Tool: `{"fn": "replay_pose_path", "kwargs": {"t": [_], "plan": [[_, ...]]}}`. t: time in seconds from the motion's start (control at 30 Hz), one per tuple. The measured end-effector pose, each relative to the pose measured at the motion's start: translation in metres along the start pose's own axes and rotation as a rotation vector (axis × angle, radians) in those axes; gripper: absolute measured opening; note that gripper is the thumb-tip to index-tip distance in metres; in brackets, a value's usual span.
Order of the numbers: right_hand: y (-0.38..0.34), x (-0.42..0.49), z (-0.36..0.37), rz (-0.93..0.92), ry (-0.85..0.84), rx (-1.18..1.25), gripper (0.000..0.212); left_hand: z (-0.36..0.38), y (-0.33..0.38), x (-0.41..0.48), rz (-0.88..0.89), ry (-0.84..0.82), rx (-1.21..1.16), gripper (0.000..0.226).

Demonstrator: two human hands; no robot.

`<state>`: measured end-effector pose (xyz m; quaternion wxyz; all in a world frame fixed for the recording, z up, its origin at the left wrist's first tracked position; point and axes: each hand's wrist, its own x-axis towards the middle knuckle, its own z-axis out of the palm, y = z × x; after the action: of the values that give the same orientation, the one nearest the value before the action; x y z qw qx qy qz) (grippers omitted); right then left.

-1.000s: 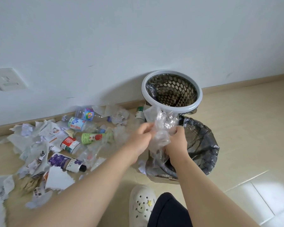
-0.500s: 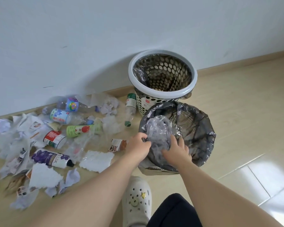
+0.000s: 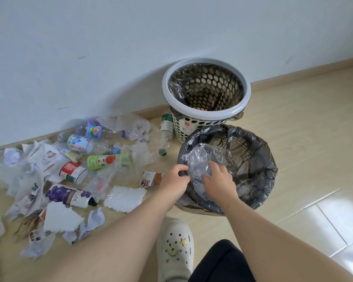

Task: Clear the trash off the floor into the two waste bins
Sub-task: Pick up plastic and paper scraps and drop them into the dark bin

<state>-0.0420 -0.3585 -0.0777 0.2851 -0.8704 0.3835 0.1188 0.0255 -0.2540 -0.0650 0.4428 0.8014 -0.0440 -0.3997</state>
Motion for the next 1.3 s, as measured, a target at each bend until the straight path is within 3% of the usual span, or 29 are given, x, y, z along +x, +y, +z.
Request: {"fn": "replay_pose_path", "kwargs": {"t": [0.07,0.2,0.47,0.57,0.77,0.8,0.9,1.03,1.1,1.2,1.3], "plan": [[0.003,0.002,0.007,0.044,-0.127,-0.1,0.055,-0.002,-0.001,0.001,0.007,0.019,0.001,0.033],[0.006,0.015,0.018,0.079,-0.222,-0.174,0.065,-0.004,-0.009,0.011,0.006,0.061,-0.001,0.017],[0.014,0.053,0.041,0.134,-0.369,-0.308,0.053,-0.013,-0.008,0.032,0.059,0.032,-0.028,0.021],[0.006,0.055,0.034,0.137,-0.211,-0.258,0.033,-0.018,-0.009,0.038,0.072,0.034,-0.014,0.012],[-0.011,0.046,0.013,-0.221,0.489,-0.139,0.015,-0.021,-0.008,0.041,0.076,0.051,-0.005,0.008],[-0.011,0.047,0.015,-0.211,0.471,-0.166,0.027,-0.022,-0.009,0.041,0.075,0.053,-0.005,0.008],[-0.004,0.05,0.028,-0.165,0.117,-0.372,0.062,-0.024,-0.011,0.042,0.071,0.06,-0.039,0.009],[0.009,0.06,0.058,-0.032,-0.375,-0.346,0.056,-0.025,-0.014,0.045,0.083,0.062,-0.05,0.011],[0.012,0.07,0.07,0.036,-0.532,-0.317,0.051,-0.024,-0.014,0.047,0.104,0.067,-0.043,0.014],[0.011,0.079,0.074,0.104,-0.499,-0.209,0.044,-0.024,-0.015,0.049,0.116,0.054,-0.067,0.02],[0.003,0.077,0.064,0.16,-0.264,-0.105,0.04,-0.028,-0.017,0.047,0.106,0.048,-0.053,0.022]]}}
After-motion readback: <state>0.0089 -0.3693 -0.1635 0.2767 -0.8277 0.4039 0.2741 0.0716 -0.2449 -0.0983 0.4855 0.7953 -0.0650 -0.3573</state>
